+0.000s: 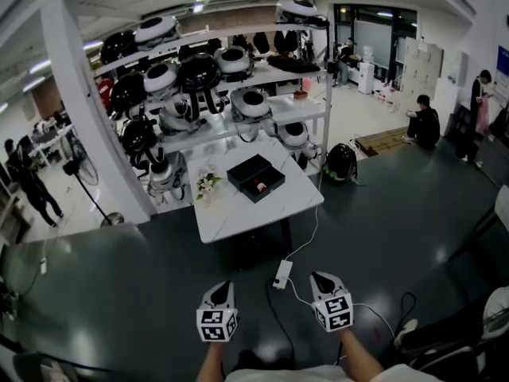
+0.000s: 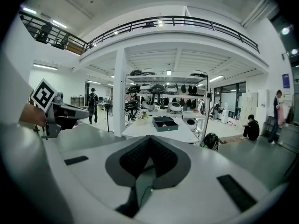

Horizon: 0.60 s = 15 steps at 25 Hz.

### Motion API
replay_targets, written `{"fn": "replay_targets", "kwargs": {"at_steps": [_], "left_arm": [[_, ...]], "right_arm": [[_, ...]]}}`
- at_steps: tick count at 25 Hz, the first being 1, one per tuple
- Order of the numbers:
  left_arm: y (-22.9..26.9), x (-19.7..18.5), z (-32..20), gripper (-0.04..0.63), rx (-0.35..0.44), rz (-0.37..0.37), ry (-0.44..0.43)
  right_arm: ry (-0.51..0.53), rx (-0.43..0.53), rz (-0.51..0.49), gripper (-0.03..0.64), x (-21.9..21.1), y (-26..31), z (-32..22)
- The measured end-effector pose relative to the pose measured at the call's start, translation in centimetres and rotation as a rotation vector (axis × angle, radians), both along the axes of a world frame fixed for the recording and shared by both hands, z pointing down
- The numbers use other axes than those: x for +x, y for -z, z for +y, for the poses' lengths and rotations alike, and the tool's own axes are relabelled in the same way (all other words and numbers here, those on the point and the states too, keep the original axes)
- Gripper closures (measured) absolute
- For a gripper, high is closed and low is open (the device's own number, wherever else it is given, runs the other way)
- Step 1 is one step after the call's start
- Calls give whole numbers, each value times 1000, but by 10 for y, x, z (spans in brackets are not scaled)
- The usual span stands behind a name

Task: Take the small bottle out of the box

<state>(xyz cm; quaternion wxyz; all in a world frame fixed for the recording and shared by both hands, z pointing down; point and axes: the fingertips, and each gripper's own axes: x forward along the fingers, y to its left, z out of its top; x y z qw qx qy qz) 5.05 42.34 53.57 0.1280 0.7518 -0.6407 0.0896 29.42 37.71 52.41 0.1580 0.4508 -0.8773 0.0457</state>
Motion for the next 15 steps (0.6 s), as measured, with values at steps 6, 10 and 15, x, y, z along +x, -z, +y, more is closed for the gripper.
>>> {"fn": "replay_targets", "kwargs": {"at_steps": [6,10,15], "left_arm": [[-2,-4,-15,577,3,-1,2],[-9,-9,-36,577,-4,-1,-7],[-14,-22,-76,577,-9,14,-24]], "right_arm": [[4,2,1,597,-4,-3,-19],[9,-2,9,596,-14,-7,-38],[9,-5,26,597,-32,-11,-72]]}}
